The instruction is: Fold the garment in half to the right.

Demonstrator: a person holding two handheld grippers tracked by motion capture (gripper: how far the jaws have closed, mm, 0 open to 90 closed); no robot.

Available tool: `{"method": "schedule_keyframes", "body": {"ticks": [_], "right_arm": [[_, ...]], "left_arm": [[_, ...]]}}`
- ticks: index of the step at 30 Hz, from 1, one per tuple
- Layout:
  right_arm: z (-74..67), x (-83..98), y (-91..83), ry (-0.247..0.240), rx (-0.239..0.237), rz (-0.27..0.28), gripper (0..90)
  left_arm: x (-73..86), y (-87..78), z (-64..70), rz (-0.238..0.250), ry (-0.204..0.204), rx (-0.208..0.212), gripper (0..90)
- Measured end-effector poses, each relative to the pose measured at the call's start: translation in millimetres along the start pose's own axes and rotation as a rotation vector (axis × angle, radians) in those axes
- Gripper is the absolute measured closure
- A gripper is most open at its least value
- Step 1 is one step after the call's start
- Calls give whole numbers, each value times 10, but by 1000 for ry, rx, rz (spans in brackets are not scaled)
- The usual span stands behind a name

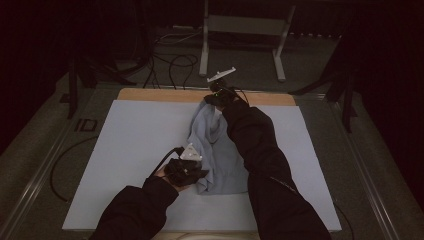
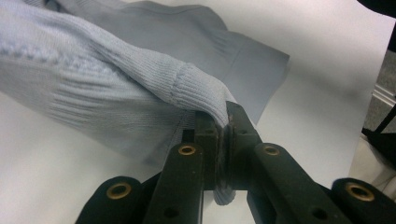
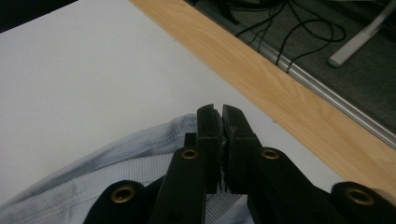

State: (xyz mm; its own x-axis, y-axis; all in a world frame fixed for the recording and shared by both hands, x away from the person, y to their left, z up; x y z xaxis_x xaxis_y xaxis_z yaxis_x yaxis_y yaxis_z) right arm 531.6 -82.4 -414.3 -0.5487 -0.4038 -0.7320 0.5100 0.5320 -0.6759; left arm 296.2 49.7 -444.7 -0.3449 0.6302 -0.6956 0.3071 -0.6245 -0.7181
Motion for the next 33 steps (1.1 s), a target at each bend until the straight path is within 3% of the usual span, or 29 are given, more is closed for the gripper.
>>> {"method": "schedule_keyframes", "body": {"ticks": [13,19,33], "right_arm": [[296,184,-269,31,-5,42,871],[471,322,-334,44,0,39,871],[690,552,-338,75,-6,46,871]], "left_arm": [[-335,278,193,-15,76,64,869],[-422,443,250,-27,82,83,869],[-554,802,349,-63,83,124,868]]}}
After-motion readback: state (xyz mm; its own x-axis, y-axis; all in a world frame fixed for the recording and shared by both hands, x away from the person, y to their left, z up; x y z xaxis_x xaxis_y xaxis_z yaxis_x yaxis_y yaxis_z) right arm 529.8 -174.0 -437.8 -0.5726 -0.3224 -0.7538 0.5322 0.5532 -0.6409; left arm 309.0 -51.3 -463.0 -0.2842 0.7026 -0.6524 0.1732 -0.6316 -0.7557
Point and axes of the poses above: each handheld gripper's, and its own axes: y roughly forward along the jaws, x roughly out of its underside, z roughly to its right, the point moved 2 cm from there along y, roughly forward along the jaws, and after that the axes turned 8 degrees about y, right-handed, at the moved point
